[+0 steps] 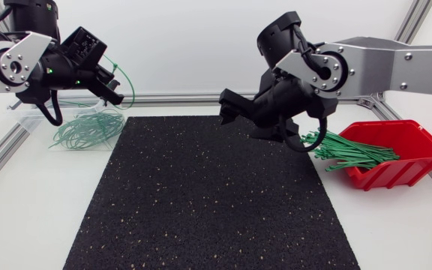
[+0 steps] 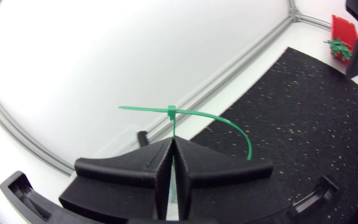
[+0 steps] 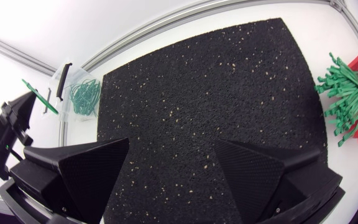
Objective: Take a green cable tie from the red box, thread the tail through the head to close it, then place it in the transparent bin on the left.
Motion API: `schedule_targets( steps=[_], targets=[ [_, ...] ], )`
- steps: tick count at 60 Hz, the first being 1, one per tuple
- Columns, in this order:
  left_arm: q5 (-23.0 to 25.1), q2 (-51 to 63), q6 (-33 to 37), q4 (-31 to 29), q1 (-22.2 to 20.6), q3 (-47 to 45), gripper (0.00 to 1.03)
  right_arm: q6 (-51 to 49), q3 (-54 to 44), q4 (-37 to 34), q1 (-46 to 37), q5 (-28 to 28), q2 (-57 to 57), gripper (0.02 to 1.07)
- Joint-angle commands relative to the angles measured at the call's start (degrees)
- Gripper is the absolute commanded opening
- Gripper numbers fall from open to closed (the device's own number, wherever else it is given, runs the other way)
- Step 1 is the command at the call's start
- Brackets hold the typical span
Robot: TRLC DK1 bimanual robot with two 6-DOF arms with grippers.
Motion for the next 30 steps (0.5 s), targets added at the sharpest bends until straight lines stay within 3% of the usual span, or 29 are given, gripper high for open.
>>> schedule_targets(
  steps=[1,18,30],
  targets=[
    [-1.6,4.0,2.0,2.1,3.5,4.8,0.03,-3.5,1.7,-1.1,0.3,2.0,0.2,1.02],
    [-3.3,14.7,2.3,7.5,12.8,16.2,0.03,-11.8,3.2,-2.3,-3.3,10.4,-2.3,1.02],
    [-4.4,20.5,2.2,10.5,16.1,20.0,0.04,-18.6,1.2,-0.7,-8.4,14.3,-5.0,1.02]
  ],
)
